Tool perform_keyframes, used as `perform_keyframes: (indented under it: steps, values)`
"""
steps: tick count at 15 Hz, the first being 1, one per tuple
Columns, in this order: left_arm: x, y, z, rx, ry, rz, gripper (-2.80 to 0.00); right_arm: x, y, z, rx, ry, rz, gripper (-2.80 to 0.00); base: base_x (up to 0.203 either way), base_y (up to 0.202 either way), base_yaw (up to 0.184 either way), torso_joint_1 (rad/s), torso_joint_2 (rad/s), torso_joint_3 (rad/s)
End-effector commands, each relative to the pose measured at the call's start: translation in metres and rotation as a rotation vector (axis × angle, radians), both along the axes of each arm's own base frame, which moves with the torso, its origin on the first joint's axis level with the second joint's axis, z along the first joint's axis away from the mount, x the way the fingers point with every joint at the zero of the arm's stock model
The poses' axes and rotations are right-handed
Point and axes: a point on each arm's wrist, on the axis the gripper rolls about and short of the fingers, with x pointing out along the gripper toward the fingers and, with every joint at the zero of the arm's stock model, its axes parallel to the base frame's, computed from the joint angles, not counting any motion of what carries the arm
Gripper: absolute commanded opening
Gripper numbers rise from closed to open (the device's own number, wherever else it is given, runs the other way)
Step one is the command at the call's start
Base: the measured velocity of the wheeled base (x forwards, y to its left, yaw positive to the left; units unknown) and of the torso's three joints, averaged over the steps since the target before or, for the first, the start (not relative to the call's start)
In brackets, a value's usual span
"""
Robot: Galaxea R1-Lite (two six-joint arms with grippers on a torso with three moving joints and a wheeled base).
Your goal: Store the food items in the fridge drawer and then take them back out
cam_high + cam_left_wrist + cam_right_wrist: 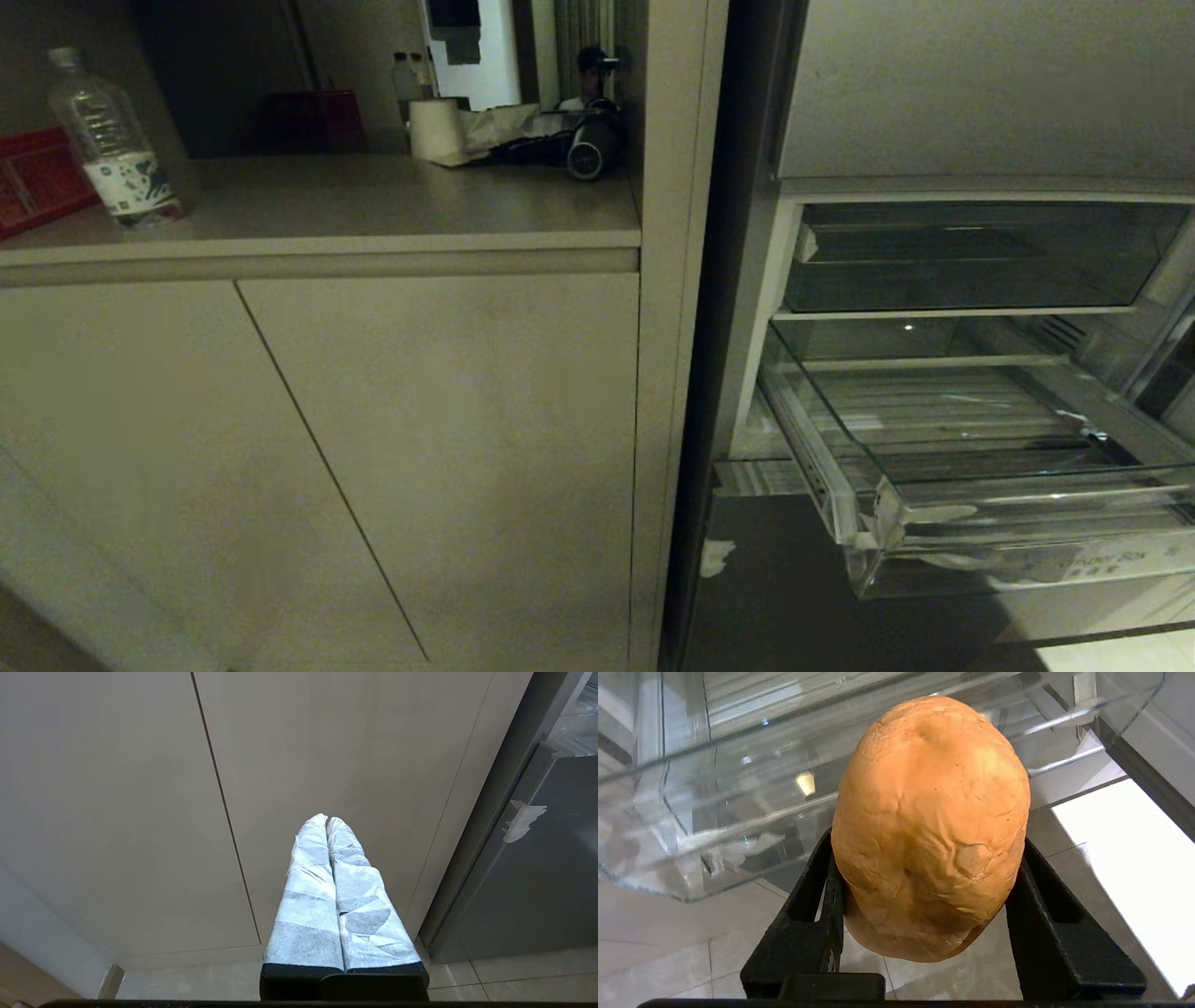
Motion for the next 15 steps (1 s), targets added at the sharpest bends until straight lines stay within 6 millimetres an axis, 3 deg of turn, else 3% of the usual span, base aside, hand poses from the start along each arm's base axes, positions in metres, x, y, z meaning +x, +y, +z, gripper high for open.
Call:
perform_keyframes:
  steps: [1,5,15]
  values:
    - [0.000,0.000,0.000,0.000,0.000,0.000,-2.80,-0.009,0.005,-0.004,-0.016,-0.027,0.004,-2.80,0.000,0.000,0.000,0.000,0.00,0.000]
    - [0.000,0.000,0.000,0.000,0.000,0.000,-2.80,-0.015,0.008,-0.006,-0.026,-0.044,0.006,-2.80,-0.002,0.000,-0.026,0.001,0.00,-0.001]
    - [0.000,0.000,0.000,0.000,0.000,0.000,-2.80,-0.022,0.011,-0.008,-0.064,-0.061,-0.019,-2.80,-0.001,0.007,-0.173,0.002,0.00,0.003]
